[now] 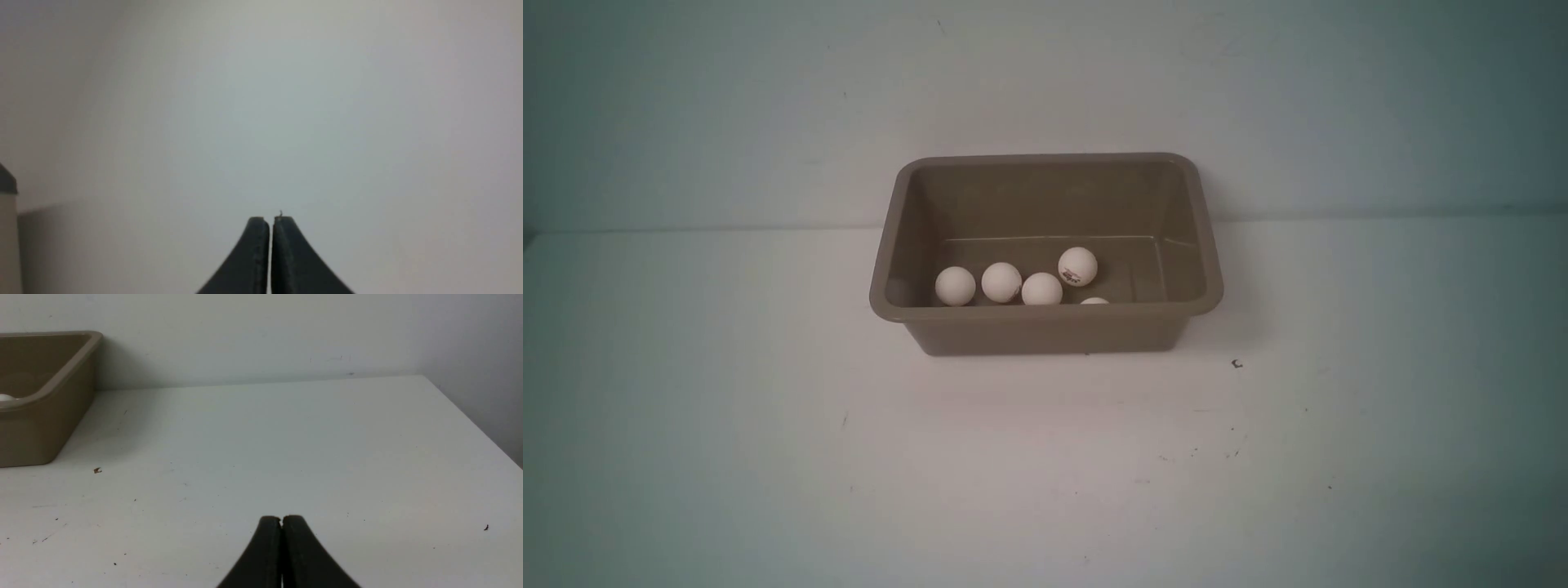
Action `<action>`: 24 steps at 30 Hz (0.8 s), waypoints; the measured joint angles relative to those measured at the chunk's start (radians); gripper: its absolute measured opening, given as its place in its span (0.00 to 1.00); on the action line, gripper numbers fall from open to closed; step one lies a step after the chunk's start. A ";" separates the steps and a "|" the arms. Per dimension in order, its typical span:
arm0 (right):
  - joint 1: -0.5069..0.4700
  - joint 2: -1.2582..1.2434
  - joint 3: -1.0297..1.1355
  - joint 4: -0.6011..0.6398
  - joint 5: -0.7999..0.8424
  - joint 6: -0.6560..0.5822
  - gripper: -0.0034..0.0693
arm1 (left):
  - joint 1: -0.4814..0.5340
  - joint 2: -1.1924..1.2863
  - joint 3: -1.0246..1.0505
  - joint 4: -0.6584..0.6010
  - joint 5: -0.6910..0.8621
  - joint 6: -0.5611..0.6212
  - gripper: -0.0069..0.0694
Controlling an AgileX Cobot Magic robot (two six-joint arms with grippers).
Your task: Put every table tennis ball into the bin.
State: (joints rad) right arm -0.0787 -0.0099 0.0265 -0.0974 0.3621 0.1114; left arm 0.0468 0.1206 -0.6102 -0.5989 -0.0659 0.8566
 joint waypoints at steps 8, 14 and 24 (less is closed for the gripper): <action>0.000 -0.002 0.000 0.000 0.000 0.000 0.03 | 0.000 0.000 0.040 0.639 0.156 -1.108 0.09; 0.000 -0.002 0.000 0.000 0.000 0.000 0.03 | 0.000 0.000 0.185 0.826 0.316 -1.369 0.09; 0.000 -0.002 0.000 0.000 0.000 0.000 0.03 | 0.000 0.001 0.458 0.599 0.252 -0.917 0.09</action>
State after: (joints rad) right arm -0.0787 -0.0118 0.0265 -0.0974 0.3621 0.1114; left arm 0.0468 0.1215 -0.1527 0.0000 0.1862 -0.0605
